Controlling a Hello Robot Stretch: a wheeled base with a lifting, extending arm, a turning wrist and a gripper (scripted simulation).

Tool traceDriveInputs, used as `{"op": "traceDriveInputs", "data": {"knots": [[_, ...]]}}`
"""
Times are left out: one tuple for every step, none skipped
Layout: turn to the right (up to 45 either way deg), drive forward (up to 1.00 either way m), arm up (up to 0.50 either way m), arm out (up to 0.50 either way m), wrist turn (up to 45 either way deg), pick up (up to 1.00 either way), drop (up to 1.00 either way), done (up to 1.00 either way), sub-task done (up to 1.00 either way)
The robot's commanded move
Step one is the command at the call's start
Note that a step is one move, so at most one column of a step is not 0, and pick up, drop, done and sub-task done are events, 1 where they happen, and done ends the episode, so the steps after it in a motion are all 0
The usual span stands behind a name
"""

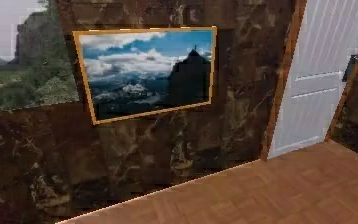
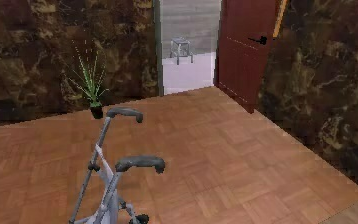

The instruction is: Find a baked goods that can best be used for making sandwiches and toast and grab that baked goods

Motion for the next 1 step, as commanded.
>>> {"op": "traceDriveInputs", "data": {"knots": [[-18.0, 0.00, 0.00, 0.00, 0.0, 0.00, 0.00, 0.00, 0.00]]}}
